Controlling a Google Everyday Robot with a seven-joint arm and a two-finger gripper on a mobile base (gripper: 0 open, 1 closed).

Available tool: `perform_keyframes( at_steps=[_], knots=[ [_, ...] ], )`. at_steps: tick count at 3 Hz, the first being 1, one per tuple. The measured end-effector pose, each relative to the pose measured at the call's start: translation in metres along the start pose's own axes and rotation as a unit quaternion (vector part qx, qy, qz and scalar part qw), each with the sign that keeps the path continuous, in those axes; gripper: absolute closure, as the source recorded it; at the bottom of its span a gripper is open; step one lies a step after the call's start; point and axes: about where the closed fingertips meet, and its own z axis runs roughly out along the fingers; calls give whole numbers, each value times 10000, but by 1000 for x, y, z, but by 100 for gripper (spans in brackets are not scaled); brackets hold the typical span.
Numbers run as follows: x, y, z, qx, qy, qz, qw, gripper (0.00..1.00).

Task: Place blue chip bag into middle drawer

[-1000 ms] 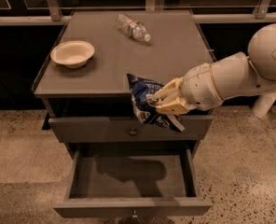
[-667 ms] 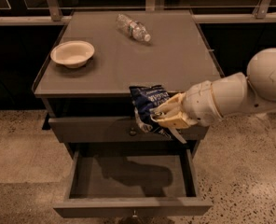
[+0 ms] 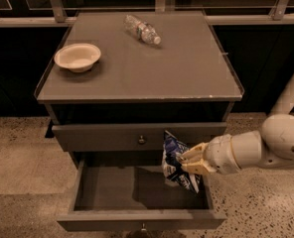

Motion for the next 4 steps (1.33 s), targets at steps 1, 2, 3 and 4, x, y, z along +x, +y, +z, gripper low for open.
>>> perform_keyframes(
  at_steps=[1, 2, 3, 4],
  knots=[
    [43, -4, 17, -82, 54, 390, 9992, 100],
    [76, -15, 51, -377, 165, 699, 9967, 100],
    [79, -15, 56, -430, 162, 731, 9963, 100],
    [89, -17, 68, -535, 212, 849, 9947, 100]
  ],
)
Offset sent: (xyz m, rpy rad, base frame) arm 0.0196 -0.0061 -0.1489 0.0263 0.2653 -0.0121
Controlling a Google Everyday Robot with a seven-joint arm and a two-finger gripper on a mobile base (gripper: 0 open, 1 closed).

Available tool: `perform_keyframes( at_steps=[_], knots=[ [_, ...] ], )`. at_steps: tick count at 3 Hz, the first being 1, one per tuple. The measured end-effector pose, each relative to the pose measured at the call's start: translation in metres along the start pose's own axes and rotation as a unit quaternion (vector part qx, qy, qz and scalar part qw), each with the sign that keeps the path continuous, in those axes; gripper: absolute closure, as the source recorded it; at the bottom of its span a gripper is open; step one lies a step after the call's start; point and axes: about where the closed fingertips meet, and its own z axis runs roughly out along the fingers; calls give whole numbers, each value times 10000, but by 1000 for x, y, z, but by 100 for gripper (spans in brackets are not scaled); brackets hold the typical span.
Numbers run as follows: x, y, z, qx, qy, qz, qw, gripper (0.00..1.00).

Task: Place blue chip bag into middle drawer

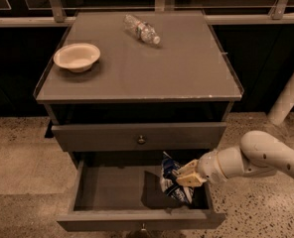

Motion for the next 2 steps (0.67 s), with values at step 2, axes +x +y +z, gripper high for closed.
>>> perform_keyframes(
  at_steps=[2],
  knots=[
    [51, -47, 62, -471, 146, 705, 9963, 100]
  ],
)
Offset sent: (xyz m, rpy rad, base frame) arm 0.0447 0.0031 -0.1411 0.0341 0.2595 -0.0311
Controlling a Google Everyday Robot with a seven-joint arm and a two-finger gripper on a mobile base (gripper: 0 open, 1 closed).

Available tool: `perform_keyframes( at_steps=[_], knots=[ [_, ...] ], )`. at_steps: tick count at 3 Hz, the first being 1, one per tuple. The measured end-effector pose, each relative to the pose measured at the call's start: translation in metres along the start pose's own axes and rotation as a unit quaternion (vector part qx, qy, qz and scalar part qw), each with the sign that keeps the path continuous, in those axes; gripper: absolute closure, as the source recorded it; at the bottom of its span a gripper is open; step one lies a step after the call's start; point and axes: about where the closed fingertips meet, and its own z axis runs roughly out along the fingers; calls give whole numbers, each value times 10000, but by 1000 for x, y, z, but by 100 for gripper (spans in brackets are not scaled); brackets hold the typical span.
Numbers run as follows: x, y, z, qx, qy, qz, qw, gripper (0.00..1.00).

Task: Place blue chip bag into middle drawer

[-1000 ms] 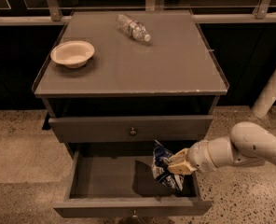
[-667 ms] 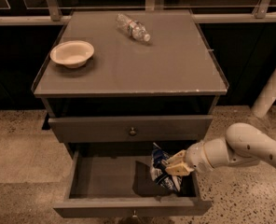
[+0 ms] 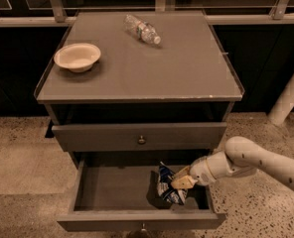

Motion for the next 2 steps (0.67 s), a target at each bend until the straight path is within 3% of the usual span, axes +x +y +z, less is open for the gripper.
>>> perform_keyframes(
  at_steps=[2],
  knots=[
    [3, -2, 5, -33, -6, 33, 10000, 58]
  ],
)
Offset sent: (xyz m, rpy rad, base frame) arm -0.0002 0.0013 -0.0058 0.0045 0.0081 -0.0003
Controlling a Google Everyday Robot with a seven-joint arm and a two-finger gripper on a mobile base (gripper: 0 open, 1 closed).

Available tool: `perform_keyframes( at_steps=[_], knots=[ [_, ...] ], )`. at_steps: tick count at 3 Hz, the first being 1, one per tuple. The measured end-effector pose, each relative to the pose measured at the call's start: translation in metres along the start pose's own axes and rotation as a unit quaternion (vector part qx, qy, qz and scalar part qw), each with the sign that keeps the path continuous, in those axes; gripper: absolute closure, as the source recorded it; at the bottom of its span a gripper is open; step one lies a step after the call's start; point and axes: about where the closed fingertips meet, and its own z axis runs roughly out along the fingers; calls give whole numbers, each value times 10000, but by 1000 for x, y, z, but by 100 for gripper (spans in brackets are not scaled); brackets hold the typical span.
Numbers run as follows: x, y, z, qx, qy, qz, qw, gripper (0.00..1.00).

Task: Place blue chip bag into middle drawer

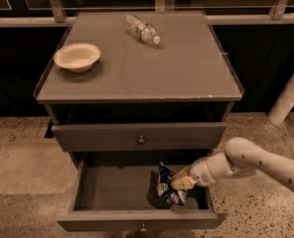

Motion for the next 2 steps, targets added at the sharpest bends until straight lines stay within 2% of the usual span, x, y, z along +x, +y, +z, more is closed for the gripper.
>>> perform_keyframes(
  at_steps=[2],
  knots=[
    [0, 0, 0, -1, 0, 0, 10000, 12]
  ],
)
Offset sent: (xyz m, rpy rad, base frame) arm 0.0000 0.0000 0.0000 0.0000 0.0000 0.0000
